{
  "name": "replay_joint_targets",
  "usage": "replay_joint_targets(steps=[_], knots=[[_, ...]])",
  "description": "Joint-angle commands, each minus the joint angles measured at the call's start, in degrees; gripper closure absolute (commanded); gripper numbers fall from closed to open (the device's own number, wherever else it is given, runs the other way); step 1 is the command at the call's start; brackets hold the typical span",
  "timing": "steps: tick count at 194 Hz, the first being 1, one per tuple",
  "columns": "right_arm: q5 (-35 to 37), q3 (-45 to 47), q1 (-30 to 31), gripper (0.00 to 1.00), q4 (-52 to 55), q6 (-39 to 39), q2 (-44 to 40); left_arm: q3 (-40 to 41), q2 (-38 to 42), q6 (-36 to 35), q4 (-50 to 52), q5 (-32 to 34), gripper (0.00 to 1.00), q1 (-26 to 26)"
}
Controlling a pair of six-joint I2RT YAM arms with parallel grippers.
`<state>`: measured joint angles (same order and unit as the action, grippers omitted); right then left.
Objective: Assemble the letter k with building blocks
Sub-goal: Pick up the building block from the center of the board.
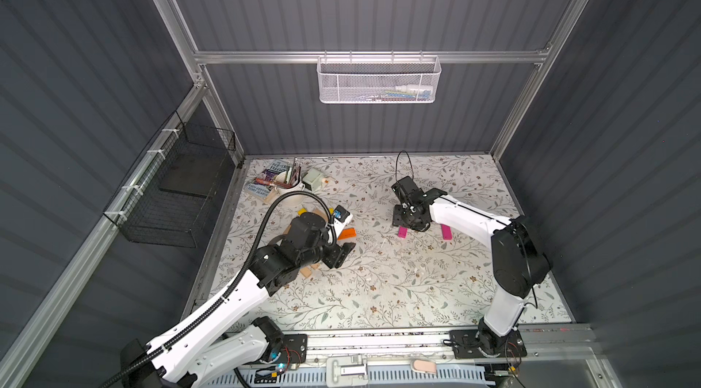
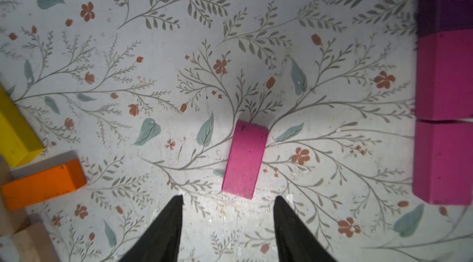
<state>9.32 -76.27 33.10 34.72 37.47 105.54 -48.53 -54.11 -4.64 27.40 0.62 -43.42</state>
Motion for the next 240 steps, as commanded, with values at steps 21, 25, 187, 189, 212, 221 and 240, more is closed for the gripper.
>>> replay_joint_targets(steps=[21, 25, 187, 189, 212, 221, 240], knots=[[3.55, -2.91, 0.14, 0.45, 2.55, 2.16, 5.70, 1.77, 0.75, -6.34, 3.81, 0.07, 0.22, 0.01], [3.51, -2.85, 0.27, 0.45, 2.29, 2.40, 6.02, 1.95, 0.83, -6.42, 3.72, 0.08, 0.21, 0.03], [2.86, -2.18, 0.29, 0.69, -1.00, 5.42, 10.58, 2.84, 0.49, -8.65, 3.30, -2.29, 0.03, 0.05], [2.95, -2.14, 0.29, 0.70, -1.02, 5.48, 10.39, 2.99, 0.49, -8.65, 3.22, -2.29, 0.03, 0.01], [3.36, -0.34, -0.09, 0.71, -2.50, 6.50, 6.86, 3.84, 0.66, -9.55, 2.13, -2.51, 0.00, -0.01], [3.26, 0.94, -0.62, 0.71, -3.52, 6.94, 4.57, 4.31, 0.97, -9.93, 1.04, -2.60, 0.00, -0.01], [3.81, 3.85, -2.31, 0.72, -5.16, 7.35, -0.76, 5.20, 1.80, -10.76, -2.16, -3.39, 0.00, -0.05]])
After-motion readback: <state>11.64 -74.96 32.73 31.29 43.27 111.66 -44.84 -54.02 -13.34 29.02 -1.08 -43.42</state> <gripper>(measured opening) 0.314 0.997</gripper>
